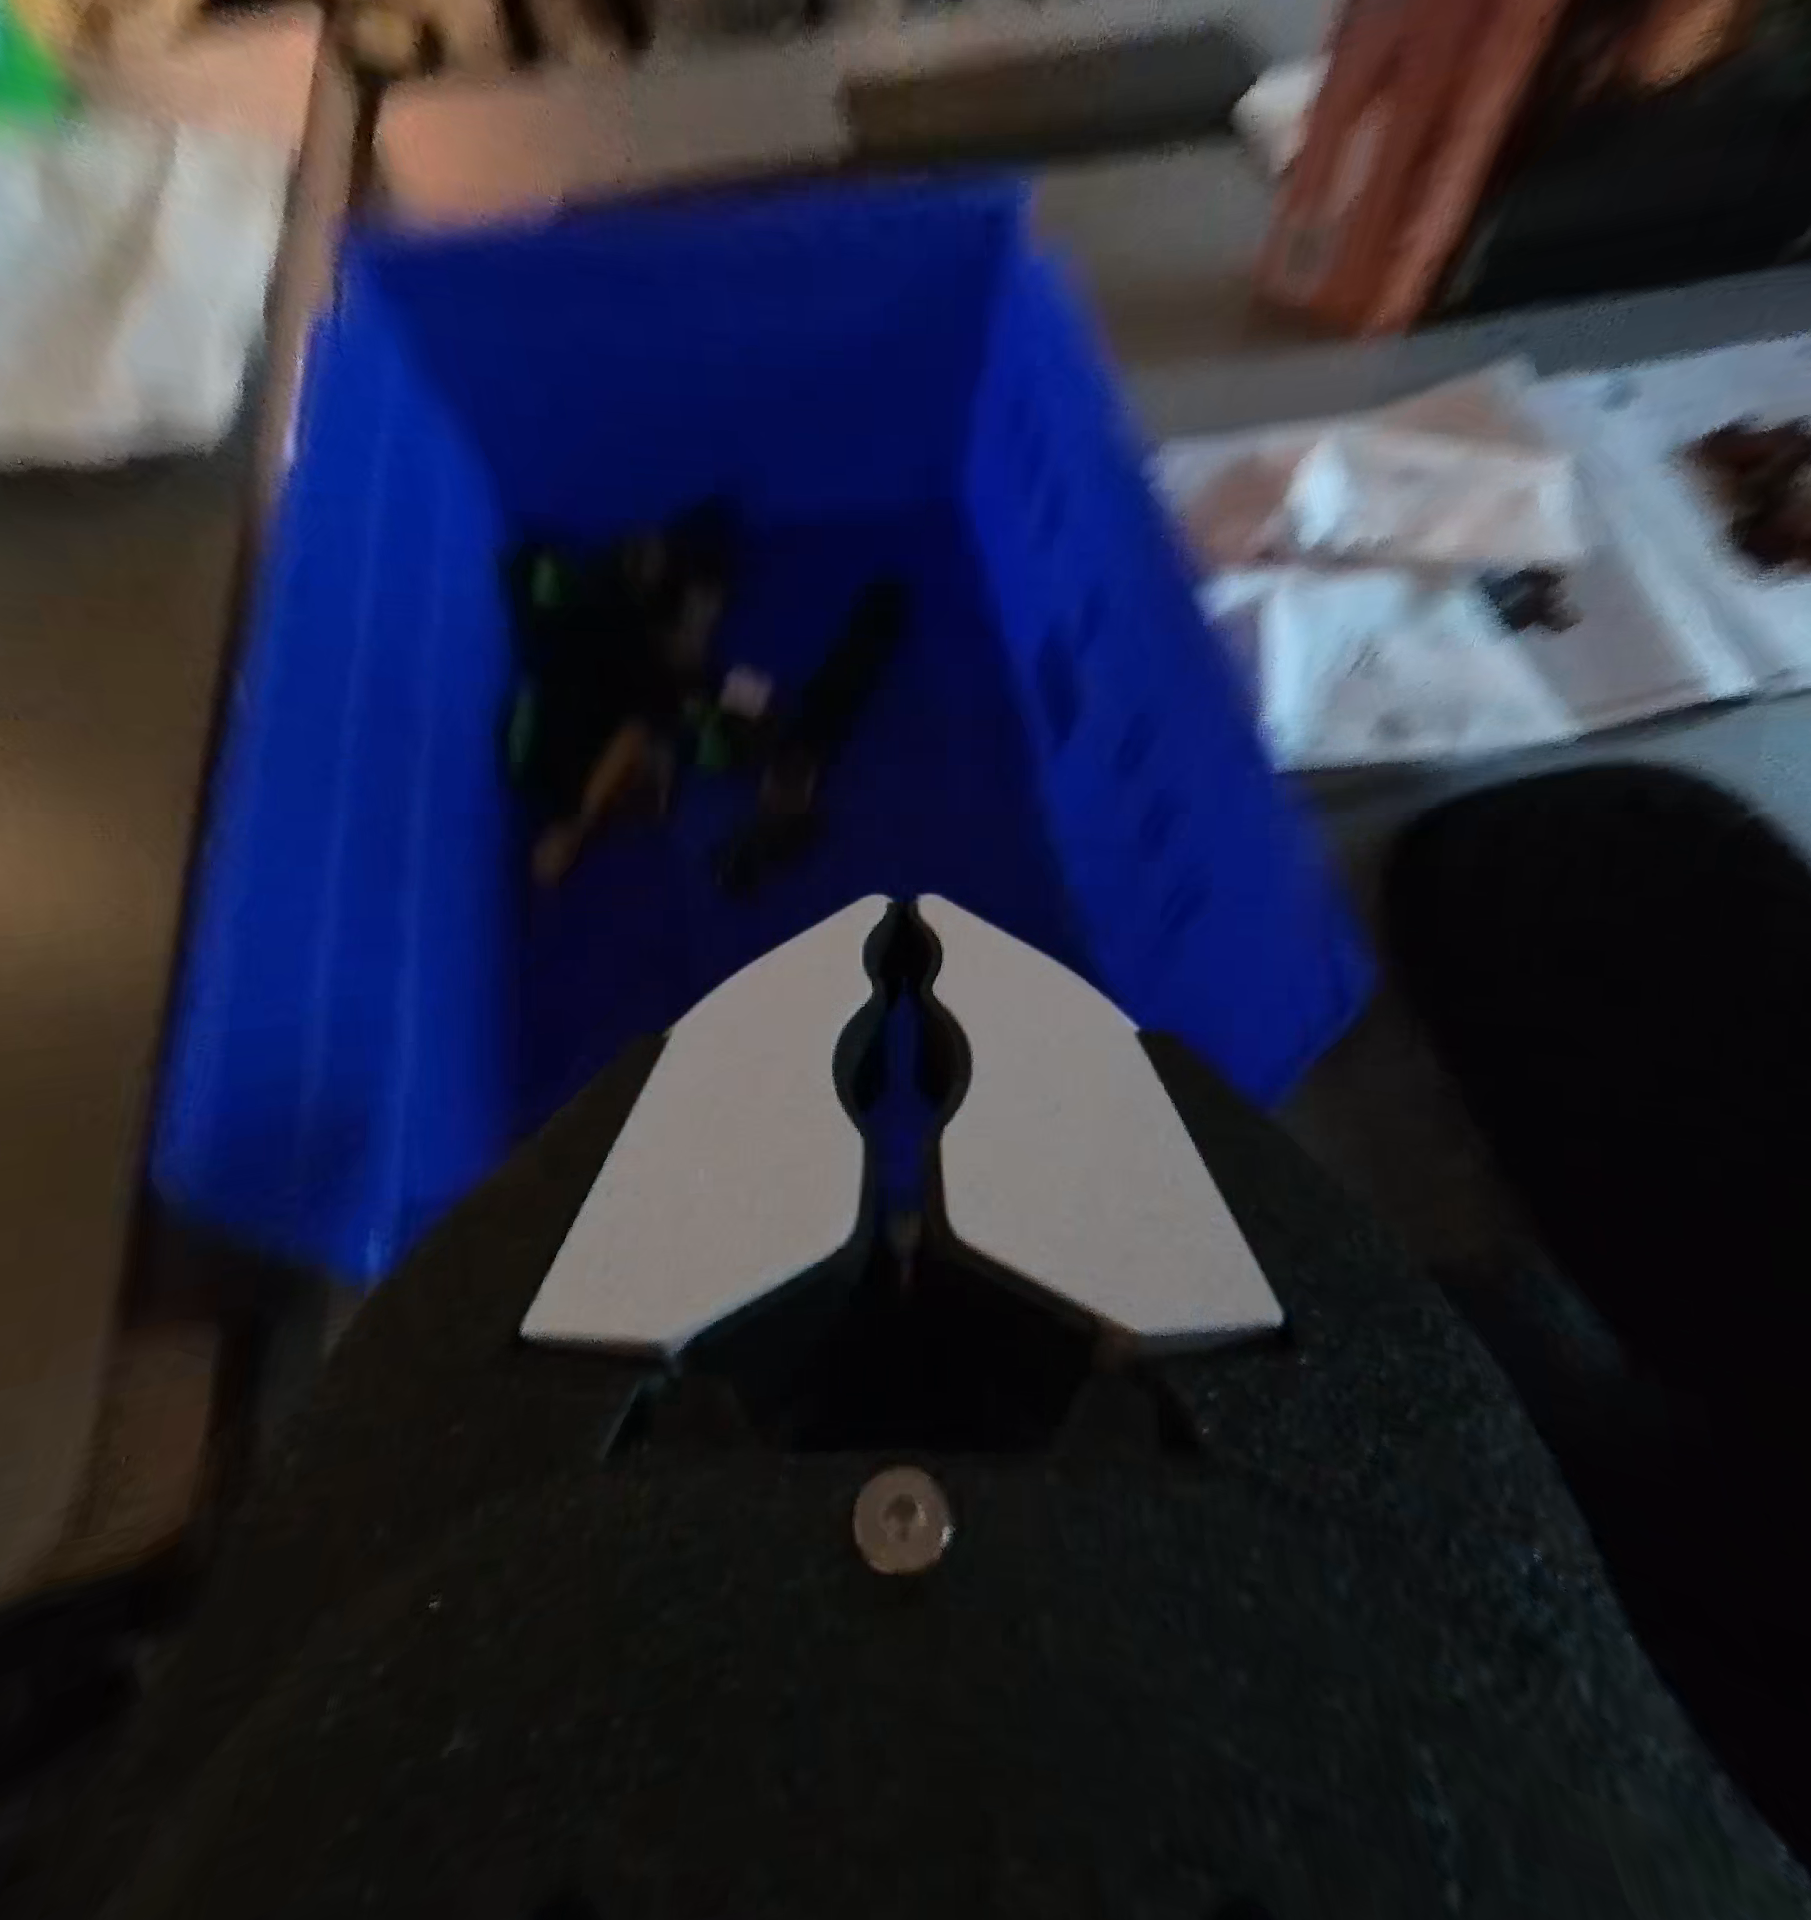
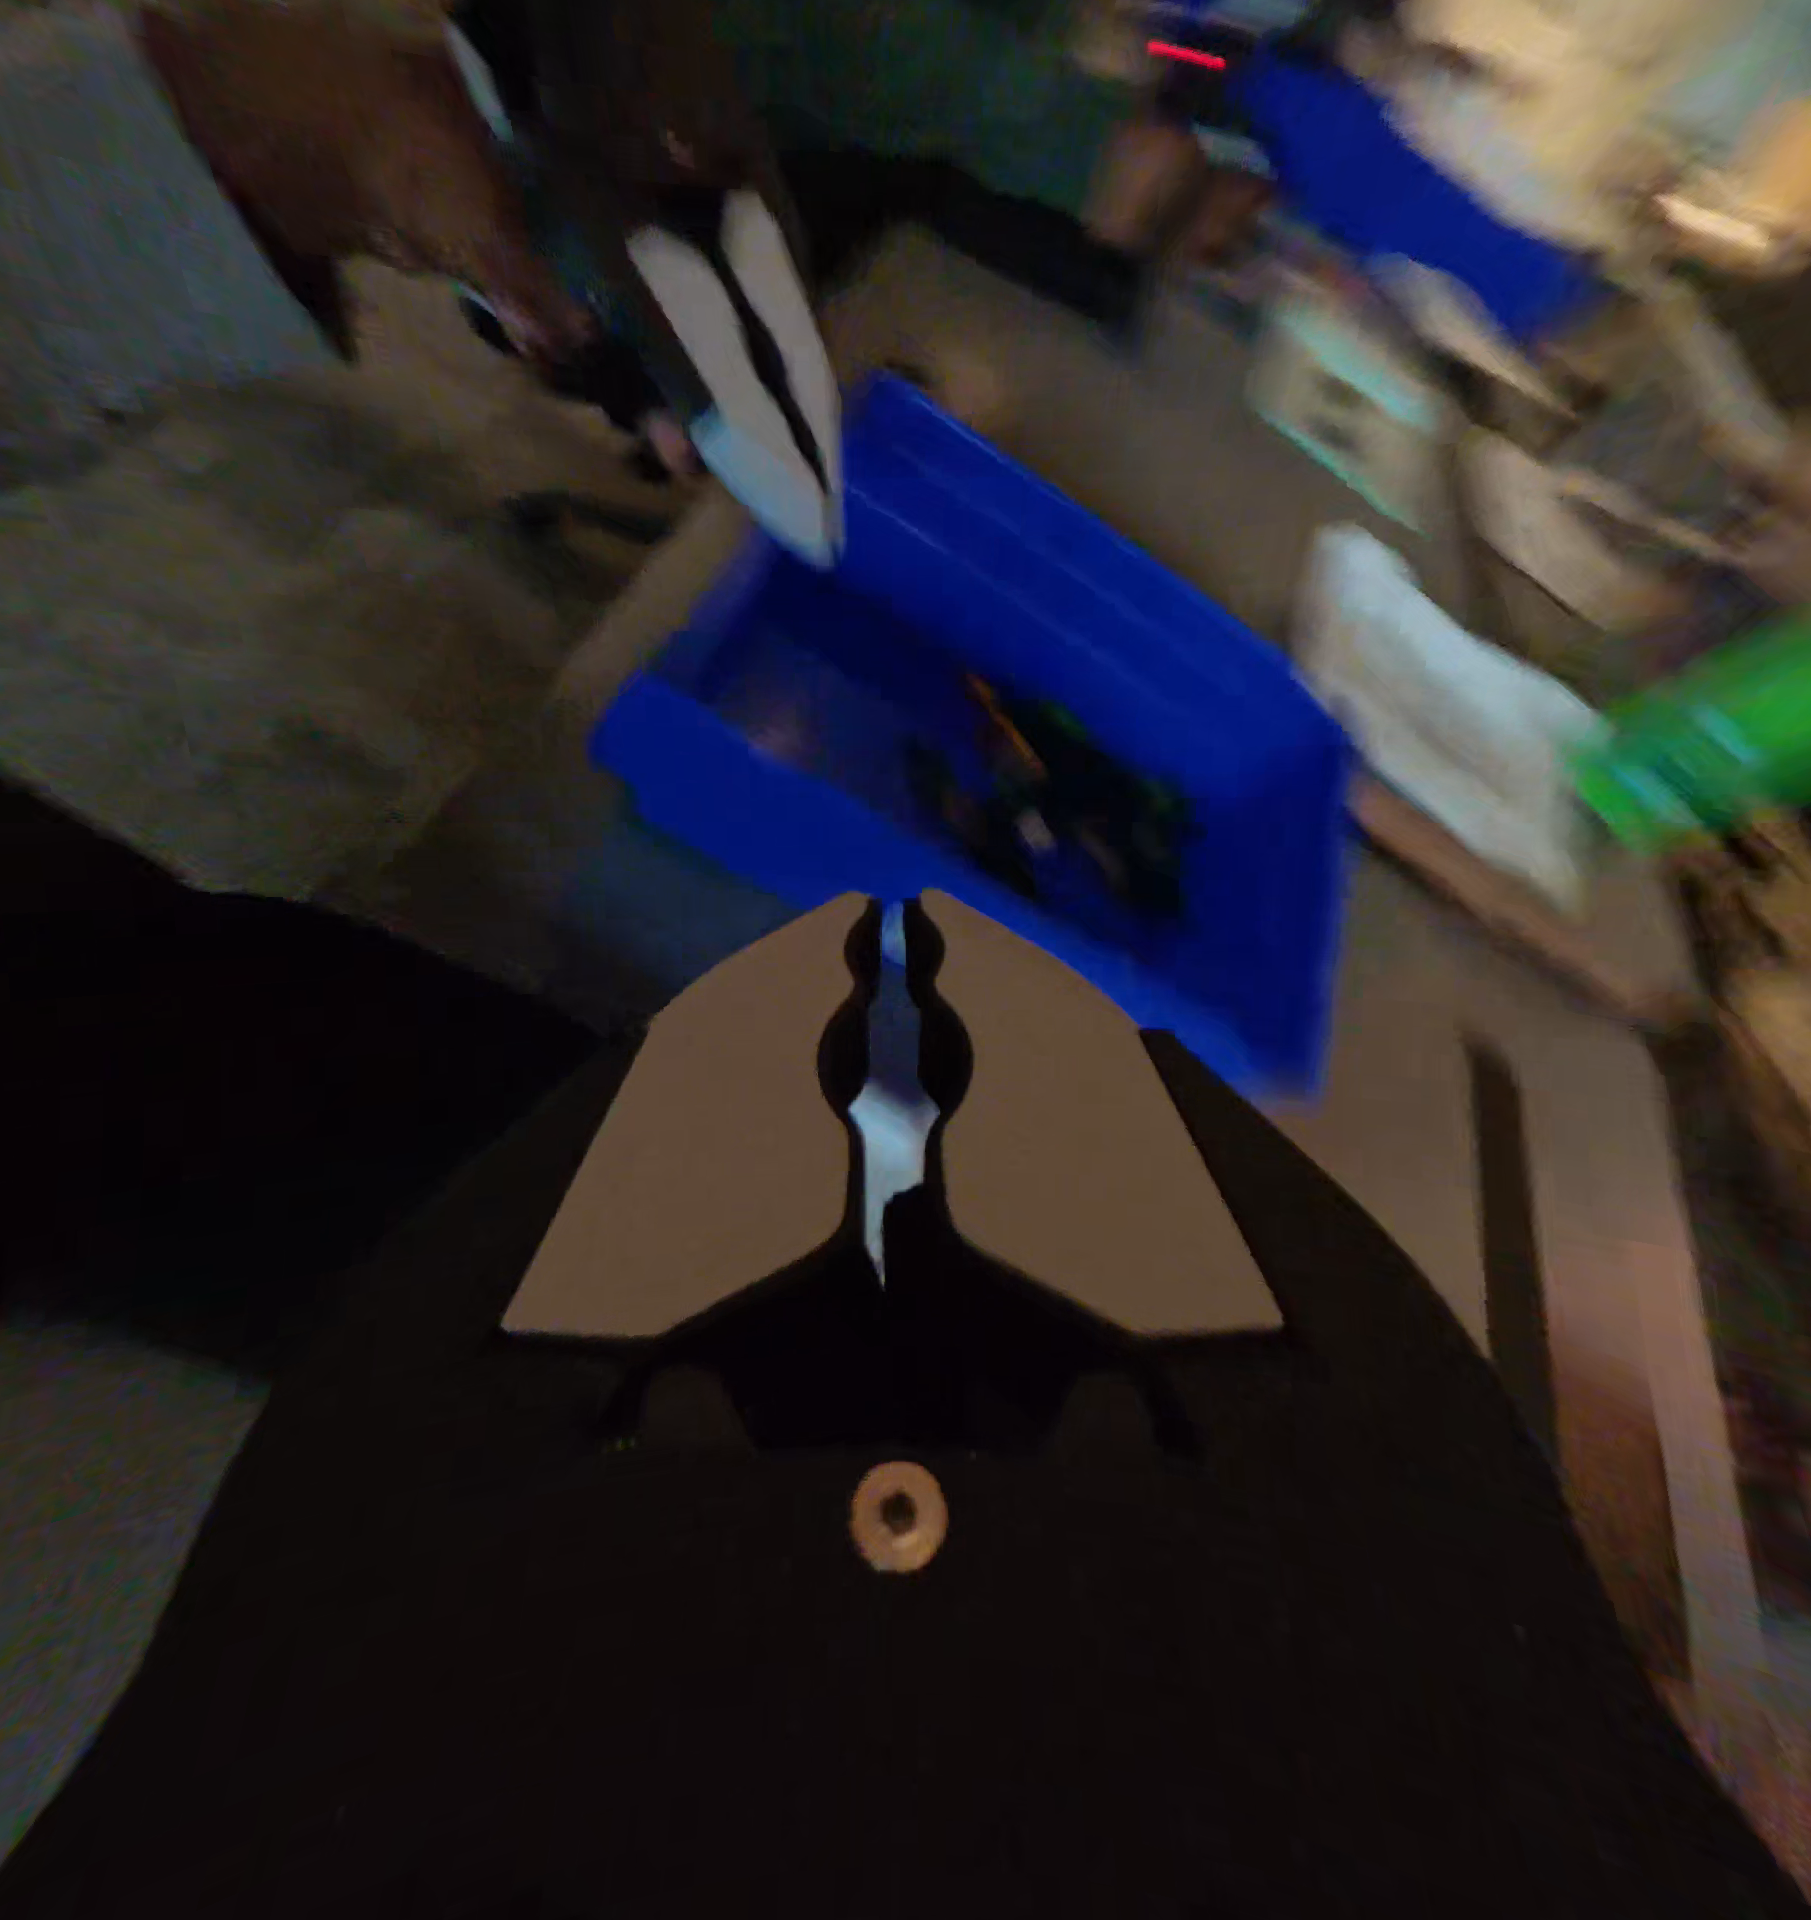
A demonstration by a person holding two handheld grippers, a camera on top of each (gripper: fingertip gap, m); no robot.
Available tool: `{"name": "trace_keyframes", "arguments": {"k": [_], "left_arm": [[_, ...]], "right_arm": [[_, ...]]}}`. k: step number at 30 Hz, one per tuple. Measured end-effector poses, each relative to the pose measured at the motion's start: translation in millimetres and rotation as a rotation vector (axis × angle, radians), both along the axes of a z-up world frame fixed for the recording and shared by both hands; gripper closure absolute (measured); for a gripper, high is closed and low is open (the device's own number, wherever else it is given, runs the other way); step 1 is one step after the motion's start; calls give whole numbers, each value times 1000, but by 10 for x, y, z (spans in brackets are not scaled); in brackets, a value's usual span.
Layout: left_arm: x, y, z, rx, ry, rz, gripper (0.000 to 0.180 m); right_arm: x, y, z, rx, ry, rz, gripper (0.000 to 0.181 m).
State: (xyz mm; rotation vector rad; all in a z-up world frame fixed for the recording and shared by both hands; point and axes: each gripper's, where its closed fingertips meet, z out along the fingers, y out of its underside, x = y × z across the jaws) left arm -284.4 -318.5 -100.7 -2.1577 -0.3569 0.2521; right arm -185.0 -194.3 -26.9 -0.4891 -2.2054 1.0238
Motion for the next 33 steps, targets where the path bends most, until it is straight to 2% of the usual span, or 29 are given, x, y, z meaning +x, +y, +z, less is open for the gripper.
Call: {"name": "trace_keyframes", "arguments": {"k": [1,5,7,10,12,16,19,21,23,24,26,27,29,31,33], "left_arm": [[-10,-49,-124,-25,4,24,179],[-64,-88,-344,-71,94,81,179],[-5,11,-363,-36,131,42,179],[87,145,-393,43,81,-33,178],[55,154,-438,46,48,-26,177],[78,175,-434,62,38,-61,176],[70,144,-432,58,44,-64,176],[-97,54,-363,83,97,58,175],[-300,-193,-297,97,132,222,168],[-341,-303,-282,110,111,262,156],[-338,-490,-336,108,-13,286,118],[-311,-579,-373,89,-62,270,107],[-276,-710,-354,77,-27,200,101],[-443,-917,-242,73,109,253,105],[-643,-1032,-69,121,183,282,118]], "right_arm": [[-197,-171,-12,37,-20,105,178],[-962,-642,-380,245,-142,375,178],[-1251,-780,-744,370,-220,456,179],[-1497,-871,-1314,546,-333,553,178],[-1587,-960,-1540,595,-353,593,178],[-1756,-1042,-1705,642,-333,605,178],[-1951,-779,-1751,740,-318,517,179],[-2077,-561,-1649,758,-322,405,179],[-2052,-513,-1398,635,-294,348,178],[-1983,-506,-1240,562,-281,337,175],[-1760,-457,-939,450,-260,351,153],[-1633,-412,-809,418,-241,375,147],[-1306,-355,-649,376,-248,448,121],[-995,-326,-644,389,-311,467,104],[-775,-358,-774,463,-295,485,107]]}}
